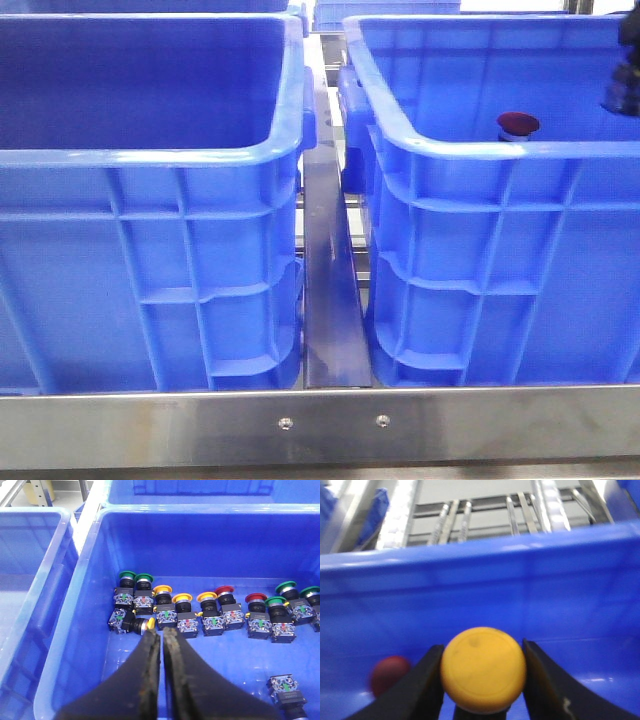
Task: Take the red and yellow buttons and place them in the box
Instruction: 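Lower the yellow button beside the red one and open the right gripper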
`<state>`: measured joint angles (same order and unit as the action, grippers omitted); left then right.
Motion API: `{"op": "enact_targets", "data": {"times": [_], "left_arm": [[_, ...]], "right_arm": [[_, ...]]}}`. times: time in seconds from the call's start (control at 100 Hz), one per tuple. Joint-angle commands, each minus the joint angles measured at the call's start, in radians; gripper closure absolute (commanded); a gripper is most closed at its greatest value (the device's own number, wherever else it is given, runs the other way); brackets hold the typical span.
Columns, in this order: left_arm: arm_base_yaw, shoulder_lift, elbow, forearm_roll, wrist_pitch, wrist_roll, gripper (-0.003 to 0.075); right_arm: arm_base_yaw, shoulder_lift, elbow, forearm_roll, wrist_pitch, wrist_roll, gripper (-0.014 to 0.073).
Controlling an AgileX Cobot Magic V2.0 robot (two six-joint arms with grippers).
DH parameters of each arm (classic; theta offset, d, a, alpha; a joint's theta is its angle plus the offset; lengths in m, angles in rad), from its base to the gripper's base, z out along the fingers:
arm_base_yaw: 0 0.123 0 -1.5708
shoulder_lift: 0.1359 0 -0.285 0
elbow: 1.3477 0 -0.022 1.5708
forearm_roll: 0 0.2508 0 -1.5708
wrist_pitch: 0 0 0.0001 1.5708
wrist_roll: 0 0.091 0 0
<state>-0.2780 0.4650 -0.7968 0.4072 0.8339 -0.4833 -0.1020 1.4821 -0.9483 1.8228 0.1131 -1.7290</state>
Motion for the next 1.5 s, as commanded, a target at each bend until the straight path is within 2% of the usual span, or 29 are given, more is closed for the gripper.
{"op": "enact_targets", "data": {"times": [0.0,0.61,1.26,1.35,1.49], "left_arm": [[0.002,0.006,-0.025,0.018,-0.073,-0.003,0.0739],[0.002,0.006,-0.025,0.017,-0.082,-0.003,0.0739],[0.002,0.006,-0.025,0.014,-0.082,-0.003,0.0739],[0.002,0.006,-0.025,0.014,-0.082,-0.003,0.0739],[0.002,0.006,-0.025,0.014,-0.082,-0.003,0.0739]], "right_arm": [[-0.044,0.012,-0.052,0.096,0.085,-0.015,0.0536],[-0.07,0.269,-0.215,0.096,0.108,-0.027,0.0536],[-0.054,0.283,-0.137,0.095,0.105,-0.027,0.0531],[-0.054,0.283,-0.134,0.095,0.108,-0.027,0.0481],[-0.054,0.283,-0.132,0.095,0.138,-0.027,0.0312]]}}
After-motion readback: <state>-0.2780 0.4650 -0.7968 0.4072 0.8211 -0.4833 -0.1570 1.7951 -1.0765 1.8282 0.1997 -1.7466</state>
